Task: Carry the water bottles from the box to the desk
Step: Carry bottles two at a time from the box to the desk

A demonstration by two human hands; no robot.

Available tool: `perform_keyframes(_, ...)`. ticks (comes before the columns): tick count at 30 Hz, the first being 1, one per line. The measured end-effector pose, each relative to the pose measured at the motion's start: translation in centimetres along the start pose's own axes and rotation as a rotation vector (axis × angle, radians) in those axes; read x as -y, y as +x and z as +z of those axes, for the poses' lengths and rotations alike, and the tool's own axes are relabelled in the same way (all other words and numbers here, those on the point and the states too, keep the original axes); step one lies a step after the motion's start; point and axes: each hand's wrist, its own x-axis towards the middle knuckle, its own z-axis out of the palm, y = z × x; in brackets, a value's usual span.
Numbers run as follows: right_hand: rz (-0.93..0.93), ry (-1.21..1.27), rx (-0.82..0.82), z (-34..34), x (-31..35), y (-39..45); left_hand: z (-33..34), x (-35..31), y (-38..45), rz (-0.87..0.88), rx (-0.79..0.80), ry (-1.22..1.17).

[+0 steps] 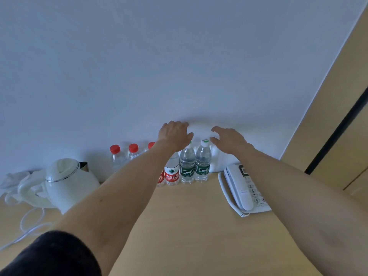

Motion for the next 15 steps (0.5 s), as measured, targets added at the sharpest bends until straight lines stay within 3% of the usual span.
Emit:
perform_keyframes(7, 0.119, -0.075, -0.014, -2.6, -1.2, -4.1, -2.3, -2.6, 0.1, 0.097, 0.008, 0.044)
perform_keyframes(15, 0.334, -0.108, 0.006, -4.8, -5.8, -11.1, -2.6, -10.4, -0.7, 0.275, 0.070, 0.025)
